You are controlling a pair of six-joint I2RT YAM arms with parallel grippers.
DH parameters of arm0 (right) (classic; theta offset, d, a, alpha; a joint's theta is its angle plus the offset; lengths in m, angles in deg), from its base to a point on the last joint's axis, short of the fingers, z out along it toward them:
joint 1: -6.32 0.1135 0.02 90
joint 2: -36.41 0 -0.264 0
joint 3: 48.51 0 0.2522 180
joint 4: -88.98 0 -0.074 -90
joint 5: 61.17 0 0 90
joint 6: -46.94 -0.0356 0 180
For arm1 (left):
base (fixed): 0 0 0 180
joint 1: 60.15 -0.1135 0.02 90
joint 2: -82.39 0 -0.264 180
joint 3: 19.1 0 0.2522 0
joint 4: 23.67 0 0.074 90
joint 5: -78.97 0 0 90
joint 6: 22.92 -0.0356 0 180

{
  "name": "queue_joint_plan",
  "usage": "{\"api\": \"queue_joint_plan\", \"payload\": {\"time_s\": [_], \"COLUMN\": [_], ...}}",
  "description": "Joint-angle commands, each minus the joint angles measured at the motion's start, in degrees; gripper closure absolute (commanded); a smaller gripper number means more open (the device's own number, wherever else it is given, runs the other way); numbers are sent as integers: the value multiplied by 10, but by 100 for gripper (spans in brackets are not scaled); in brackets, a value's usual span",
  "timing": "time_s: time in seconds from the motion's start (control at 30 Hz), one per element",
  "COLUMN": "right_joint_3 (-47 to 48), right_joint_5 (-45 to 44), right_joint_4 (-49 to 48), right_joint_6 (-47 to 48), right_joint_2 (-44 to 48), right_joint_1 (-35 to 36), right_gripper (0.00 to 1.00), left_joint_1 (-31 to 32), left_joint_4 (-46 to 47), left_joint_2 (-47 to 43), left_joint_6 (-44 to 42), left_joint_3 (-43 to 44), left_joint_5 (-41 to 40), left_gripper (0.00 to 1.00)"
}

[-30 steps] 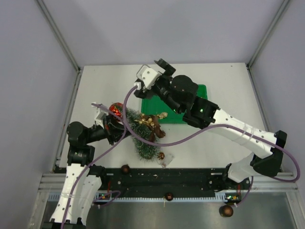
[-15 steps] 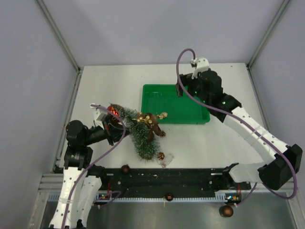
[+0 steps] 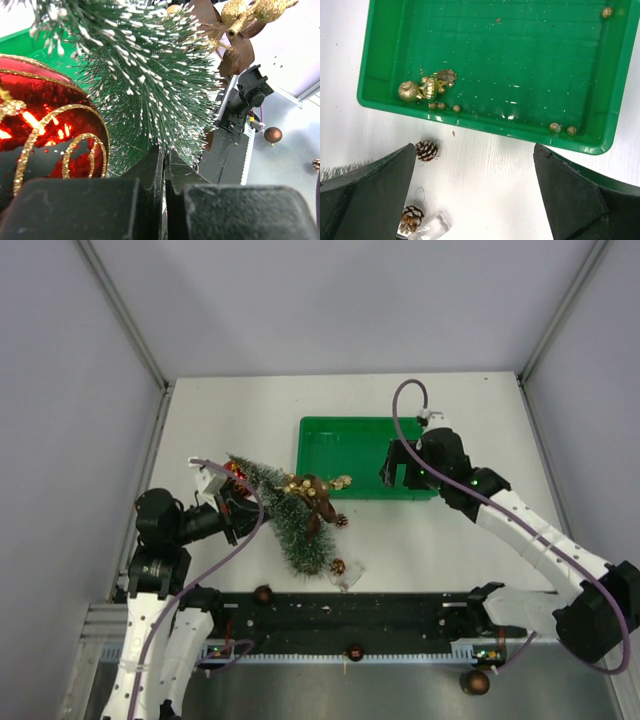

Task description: Decorate the small christmas tree

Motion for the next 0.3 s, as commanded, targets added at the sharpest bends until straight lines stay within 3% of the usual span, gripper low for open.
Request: {"api": "queue_joint_plan", "payload": {"time_s": [0.0,0.27], "right_joint_3": [-16,3], "right_joint_5": [-4,-5], "right_joint_4": [-18,-3], "right_joint_6": [-13,9], "right_joint_2": [63,72], "right_joint_1": [-5,-4], "right_gripper": [1,1], "left_joint_1": [1,1], "left_joint_4": [-40,-68], "left_joint_2": [3,19], "left_joint_6": [-46,-63], "left_joint_3": [28,49], "left_joint_5": [-17,-40], "left_gripper": [99,98]}}
